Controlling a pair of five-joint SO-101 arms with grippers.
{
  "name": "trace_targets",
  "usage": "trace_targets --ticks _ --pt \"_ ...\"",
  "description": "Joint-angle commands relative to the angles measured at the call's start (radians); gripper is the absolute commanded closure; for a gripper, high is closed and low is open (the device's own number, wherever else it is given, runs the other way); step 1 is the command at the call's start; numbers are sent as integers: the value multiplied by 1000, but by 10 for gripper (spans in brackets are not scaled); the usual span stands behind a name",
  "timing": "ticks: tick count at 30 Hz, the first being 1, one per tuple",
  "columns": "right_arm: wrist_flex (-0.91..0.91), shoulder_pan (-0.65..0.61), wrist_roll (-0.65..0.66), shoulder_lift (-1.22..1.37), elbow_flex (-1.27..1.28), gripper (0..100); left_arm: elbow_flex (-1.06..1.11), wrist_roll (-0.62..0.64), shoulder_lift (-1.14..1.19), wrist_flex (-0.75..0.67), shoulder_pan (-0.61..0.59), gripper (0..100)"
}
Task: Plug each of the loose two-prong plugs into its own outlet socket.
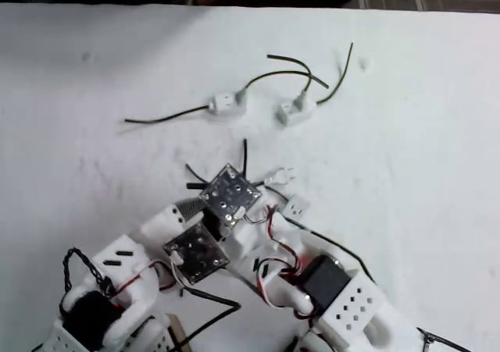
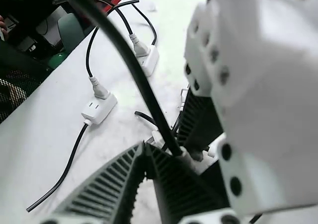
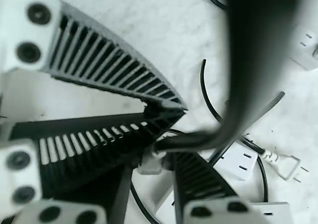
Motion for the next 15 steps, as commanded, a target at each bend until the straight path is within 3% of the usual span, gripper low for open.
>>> trace_targets --ticks 1,7,11,15 --pt "-13 -12 9 -22 -9 981 -25 -8 2 11 27 977" --pt "-5 12 15 -22 -11 981 -38 0 1 -31 -151 977" --pt "22 127 18 -22 -43 981 -37 0 1 -63 -232 977" --pt "74 263 118 -22 -100 981 -35 0 2 -68 -271 977"
